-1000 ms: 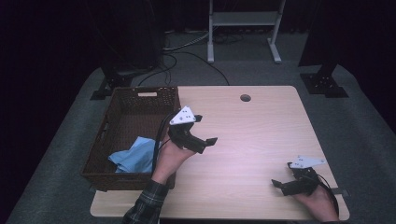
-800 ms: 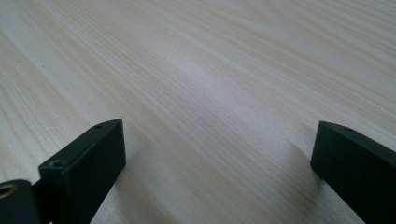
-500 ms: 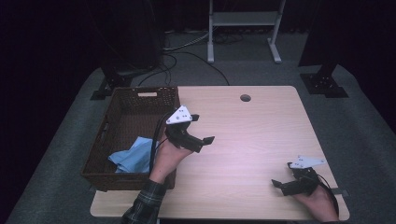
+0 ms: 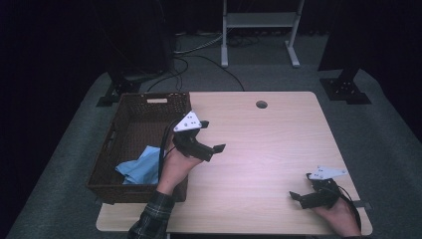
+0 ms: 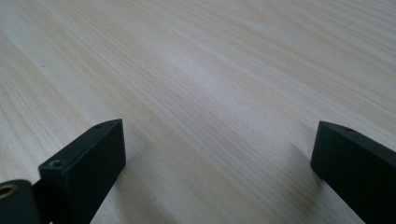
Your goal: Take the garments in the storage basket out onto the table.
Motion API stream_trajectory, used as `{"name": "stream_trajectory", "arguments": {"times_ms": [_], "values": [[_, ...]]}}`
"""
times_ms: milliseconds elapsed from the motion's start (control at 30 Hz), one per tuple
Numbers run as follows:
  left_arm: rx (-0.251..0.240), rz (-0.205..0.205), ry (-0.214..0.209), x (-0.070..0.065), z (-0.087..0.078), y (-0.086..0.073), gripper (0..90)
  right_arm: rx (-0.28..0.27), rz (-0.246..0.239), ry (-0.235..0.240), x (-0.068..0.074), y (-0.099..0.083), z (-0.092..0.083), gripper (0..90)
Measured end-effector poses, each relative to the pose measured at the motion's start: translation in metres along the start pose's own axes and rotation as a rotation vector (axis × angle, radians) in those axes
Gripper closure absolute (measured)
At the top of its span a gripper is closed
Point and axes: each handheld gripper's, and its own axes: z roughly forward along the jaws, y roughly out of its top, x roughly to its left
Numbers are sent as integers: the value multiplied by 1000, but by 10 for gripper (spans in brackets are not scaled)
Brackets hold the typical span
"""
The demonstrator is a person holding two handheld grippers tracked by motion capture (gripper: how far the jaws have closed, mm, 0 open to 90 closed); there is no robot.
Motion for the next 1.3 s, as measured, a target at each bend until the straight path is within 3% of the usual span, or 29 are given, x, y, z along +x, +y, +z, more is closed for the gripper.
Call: {"name": "stream_trajectory", "arguments": {"times_ms": [1300], "values": [[-20,-28,43,22,-19,-12,0,-1,-2,-1,0,0,0,22]]}}
